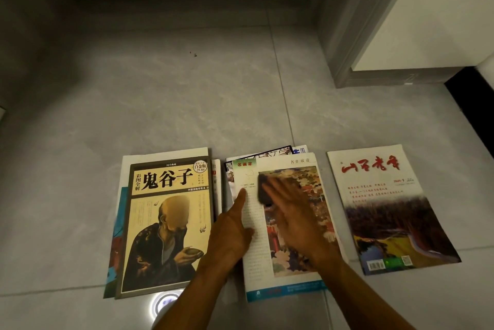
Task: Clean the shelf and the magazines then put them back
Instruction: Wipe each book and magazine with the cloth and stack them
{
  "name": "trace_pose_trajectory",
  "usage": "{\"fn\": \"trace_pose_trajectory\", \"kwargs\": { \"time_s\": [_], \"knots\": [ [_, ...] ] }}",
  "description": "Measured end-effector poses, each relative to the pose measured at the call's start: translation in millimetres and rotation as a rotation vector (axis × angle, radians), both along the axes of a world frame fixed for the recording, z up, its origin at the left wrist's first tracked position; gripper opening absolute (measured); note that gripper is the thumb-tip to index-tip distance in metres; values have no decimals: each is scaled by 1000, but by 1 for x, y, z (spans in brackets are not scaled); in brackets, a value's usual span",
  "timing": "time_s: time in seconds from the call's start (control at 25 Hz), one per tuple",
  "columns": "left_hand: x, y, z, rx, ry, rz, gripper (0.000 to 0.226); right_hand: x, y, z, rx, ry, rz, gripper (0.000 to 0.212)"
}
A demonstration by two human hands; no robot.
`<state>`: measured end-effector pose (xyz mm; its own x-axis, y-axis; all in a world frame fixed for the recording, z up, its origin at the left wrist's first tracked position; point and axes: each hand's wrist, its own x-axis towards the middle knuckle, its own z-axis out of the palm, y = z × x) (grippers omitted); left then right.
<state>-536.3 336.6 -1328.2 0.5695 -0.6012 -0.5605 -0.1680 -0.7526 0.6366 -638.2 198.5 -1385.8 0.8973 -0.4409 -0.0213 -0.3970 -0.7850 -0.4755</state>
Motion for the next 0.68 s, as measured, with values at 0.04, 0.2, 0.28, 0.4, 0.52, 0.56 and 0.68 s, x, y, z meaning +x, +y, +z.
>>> {"fn": "trace_pose_trajectory", "kwargs": {
  "time_s": [0.04, 0.2, 0.28, 0.4, 0.52, 0.56, 0.68],
  "knots": [
    [3, -1, 1, 5, 3, -12, 81, -12, 16, 1, -29, -16, 151, 55],
    [11, -6, 2, 24, -16, -18, 60, -58, -20, -5, -148, 28, 443, 52],
    [8, -8, 6, 39, -45, -26, 54, -55, -32, -9, -96, 31, 140, 51],
    [4, -10, 6, 40, -96, -44, 52, -29, 13, -14, -188, 3, -181, 62],
    [6, -12, 4, 71, -124, -44, 52, -38, 66, -12, -216, -34, 143, 59],
    [6, -11, 3, 73, -127, -47, 52, -50, 61, -7, -248, -15, 291, 58],
    [5, -8, 0, 61, -132, -63, 56, -78, 7, -5, -385, 39, 354, 55]
  ]
}}
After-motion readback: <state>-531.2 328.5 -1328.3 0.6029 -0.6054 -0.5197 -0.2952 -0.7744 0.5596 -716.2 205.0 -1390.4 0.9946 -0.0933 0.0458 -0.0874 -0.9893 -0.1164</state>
